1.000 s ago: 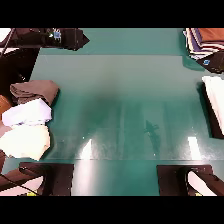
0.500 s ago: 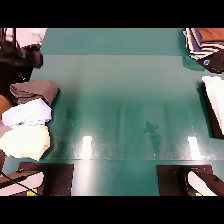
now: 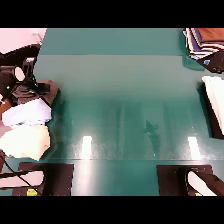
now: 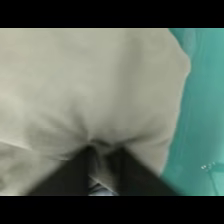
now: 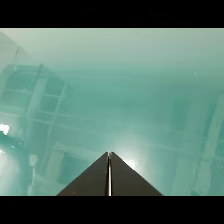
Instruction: Fold the shirts.
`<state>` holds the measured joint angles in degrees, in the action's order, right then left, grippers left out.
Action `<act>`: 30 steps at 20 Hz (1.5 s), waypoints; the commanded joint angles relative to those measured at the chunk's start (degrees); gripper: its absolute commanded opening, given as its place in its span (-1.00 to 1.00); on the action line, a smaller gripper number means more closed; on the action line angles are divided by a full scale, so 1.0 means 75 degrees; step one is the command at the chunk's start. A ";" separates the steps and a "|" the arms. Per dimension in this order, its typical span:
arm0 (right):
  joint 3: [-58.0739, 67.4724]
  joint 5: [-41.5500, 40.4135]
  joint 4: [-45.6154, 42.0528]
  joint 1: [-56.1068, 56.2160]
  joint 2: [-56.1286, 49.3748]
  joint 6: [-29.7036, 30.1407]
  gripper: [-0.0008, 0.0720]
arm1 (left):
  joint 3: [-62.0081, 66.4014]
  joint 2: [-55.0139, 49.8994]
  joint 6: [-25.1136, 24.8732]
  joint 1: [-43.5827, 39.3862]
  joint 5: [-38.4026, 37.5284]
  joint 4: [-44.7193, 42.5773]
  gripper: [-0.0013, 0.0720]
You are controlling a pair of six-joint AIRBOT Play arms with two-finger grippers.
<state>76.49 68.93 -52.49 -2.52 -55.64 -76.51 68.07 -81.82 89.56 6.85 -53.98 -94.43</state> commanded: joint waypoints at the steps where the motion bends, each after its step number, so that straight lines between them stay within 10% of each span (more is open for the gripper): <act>1: 0.0003 -0.0085 0.0003 0.0009 -0.0003 0.0000 -0.94 | 0.0207 -0.0157 0.0017 0.0044 -0.0137 0.0015 -0.90; 13: 0.2116 -0.0769 0.0851 0.0009 -0.0571 0.0003 -0.94 | 0.5342 0.2827 -0.0402 -0.0644 -0.1839 0.0472 -0.91; 27: 0.4296 0.0673 0.0854 0.0009 -0.1716 0.0003 -0.94 | 0.4409 0.0574 -0.0711 -0.7222 -0.2361 0.1475 -0.90; 29: 0.4296 0.0796 0.0851 0.0009 -0.1716 0.0003 -0.94 | 0.4409 0.0187 -0.1005 -0.7542 -0.1859 0.1440 0.30; 30: 0.4296 0.0866 0.0842 0.0009 -0.1716 0.0003 -0.94 | 0.4412 0.0166 -0.1000 -0.7493 -0.1740 0.1320 0.39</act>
<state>108.40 73.76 -46.06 -2.48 -68.38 -76.49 101.65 -76.77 84.53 -45.19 -70.74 -84.66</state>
